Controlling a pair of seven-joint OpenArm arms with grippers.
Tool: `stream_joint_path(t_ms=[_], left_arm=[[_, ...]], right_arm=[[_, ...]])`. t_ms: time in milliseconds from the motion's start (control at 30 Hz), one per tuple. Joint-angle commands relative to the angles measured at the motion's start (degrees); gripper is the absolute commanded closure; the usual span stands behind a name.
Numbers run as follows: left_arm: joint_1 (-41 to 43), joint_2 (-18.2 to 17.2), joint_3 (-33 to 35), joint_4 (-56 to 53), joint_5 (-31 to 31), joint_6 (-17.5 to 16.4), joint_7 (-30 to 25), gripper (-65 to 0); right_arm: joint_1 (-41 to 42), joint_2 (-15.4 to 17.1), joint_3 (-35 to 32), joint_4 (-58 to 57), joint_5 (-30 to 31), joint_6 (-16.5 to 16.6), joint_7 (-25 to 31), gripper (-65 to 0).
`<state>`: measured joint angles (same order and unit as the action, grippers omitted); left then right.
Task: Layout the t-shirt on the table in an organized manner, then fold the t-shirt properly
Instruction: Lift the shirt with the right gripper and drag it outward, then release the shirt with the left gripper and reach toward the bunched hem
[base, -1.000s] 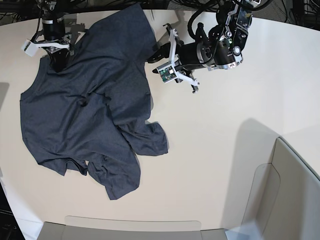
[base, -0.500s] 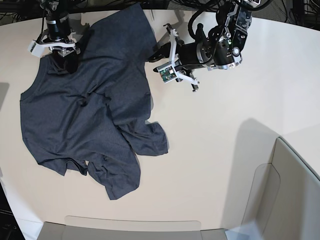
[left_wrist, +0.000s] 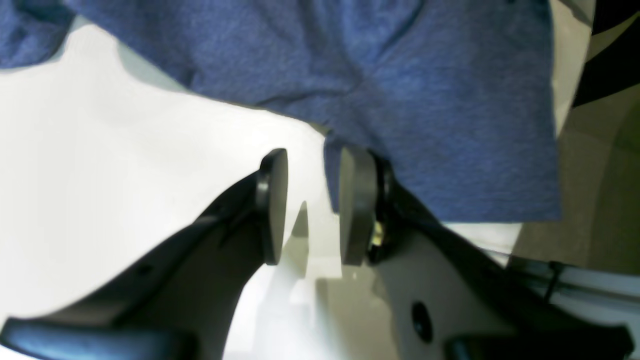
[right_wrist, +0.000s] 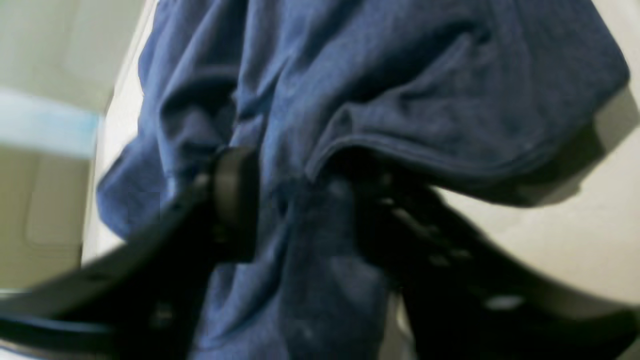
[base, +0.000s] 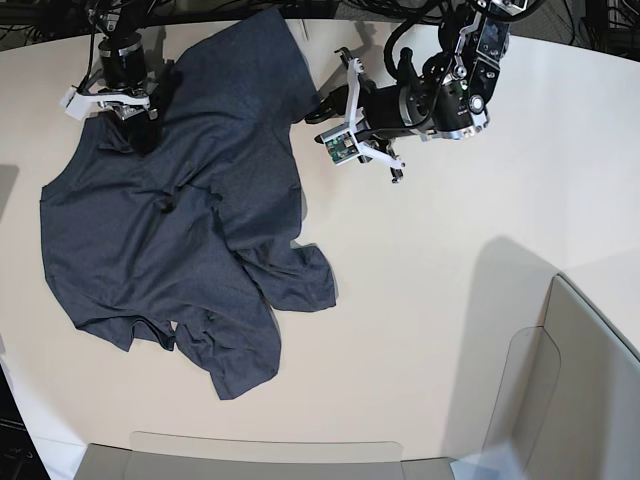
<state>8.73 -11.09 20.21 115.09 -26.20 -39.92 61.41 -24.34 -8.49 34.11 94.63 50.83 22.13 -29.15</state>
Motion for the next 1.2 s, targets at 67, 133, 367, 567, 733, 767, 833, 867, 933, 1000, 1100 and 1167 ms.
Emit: stream_joint_path(t_ms=[67, 133, 367, 567, 733, 767, 833, 867, 933, 1000, 1100, 1167], left_arm=[[-0.69, -0.12, -0.12, 0.82, -0.66, -0.08, -1.41, -17.8], [-0.69, -0.12, -0.12, 0.82, -0.66, -0.08, -1.41, -17.8], [-0.86, -0.12, -0.38, 0.82, -0.66, -0.08, -1.41, -17.8], [-0.86, 0.06, -2.93, 0.82, -0.66, -0.08, -1.41, -17.8], [-0.86, 0.15, -2.84, 0.82, -0.66, -0.08, -1.41, -17.8], [-0.86, 0.15, -2.84, 0.82, -0.66, -0.08, -1.41, -17.8], [-0.86, 0.06, -2.84, 0.82, -0.66, -0.08, -1.41, -17.8], [-0.86, -0.03, -2.84, 0.82, -0.66, -0.08, -1.41, -17.8], [-0.78, -0.03, -2.84, 0.82, -0.66, -0.08, -1.41, -17.8], [-0.78, -0.03, -2.84, 0.82, -0.66, -0.08, -1.41, -17.8], [-0.78, -0.03, -2.84, 0.82, -0.66, -0.08, -1.41, -17.8], [-0.78, -0.03, -2.84, 0.82, -0.66, -0.08, -1.41, -17.8]], right_arm=[[-1.38, 0.1, 0.22, 0.36, 0.91, -0.11, -0.52, -5.6], [-2.08, 0.1, 0.22, 0.54, 1.0, -0.11, -0.61, 0.0], [-7.09, 2.29, 1.54, 4.05, 1.08, -0.11, -0.52, 0.0], [-10.61, 4.32, 7.87, 8.62, 0.64, -5.65, -0.52, 0.0], [-11.57, 8.01, 12.35, 8.97, 0.73, -7.23, -0.52, 0.0], [-11.4, 8.27, 13.5, 8.97, 0.73, -7.23, -0.52, 0.0], [-11.31, 8.27, 15.61, 8.97, 0.73, -7.23, -0.52, 0.0], [-11.31, 8.27, 17.1, 8.97, 0.73, -7.23, -0.52, 0.0], [-11.13, 8.27, 19.47, 8.8, 0.64, -7.23, -0.52, 0.0], [-11.13, 8.27, 21.5, 8.71, 0.64, -7.32, -0.52, 0.0], [-11.13, 8.18, 24.57, 8.71, 0.64, -7.32, -0.52, 0.0], [-11.13, 7.92, 26.6, 8.71, 0.64, -7.32, -0.52, 0.0]])
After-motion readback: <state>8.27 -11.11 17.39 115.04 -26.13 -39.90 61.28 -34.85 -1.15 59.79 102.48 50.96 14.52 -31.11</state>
